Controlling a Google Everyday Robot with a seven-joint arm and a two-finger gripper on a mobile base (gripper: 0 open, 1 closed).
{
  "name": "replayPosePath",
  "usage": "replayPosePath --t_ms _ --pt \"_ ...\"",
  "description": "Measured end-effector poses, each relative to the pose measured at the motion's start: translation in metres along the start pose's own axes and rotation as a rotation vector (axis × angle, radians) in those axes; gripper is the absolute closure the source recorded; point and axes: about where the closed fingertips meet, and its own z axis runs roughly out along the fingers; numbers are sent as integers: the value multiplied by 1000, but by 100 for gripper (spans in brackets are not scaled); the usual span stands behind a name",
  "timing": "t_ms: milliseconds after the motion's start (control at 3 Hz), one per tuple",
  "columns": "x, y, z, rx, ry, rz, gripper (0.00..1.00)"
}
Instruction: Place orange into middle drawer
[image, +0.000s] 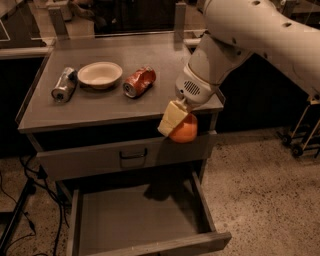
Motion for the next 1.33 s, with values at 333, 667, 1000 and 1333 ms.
replayPosePath --t_ms 333,667,1000,1333 --pt "6 15 24 -48 1 23 100" --pt "7 38 64 -93 12 38 100" --pt "8 55 112 -124 38 38 100" --pt "8 55 112 -124 38 38 100"
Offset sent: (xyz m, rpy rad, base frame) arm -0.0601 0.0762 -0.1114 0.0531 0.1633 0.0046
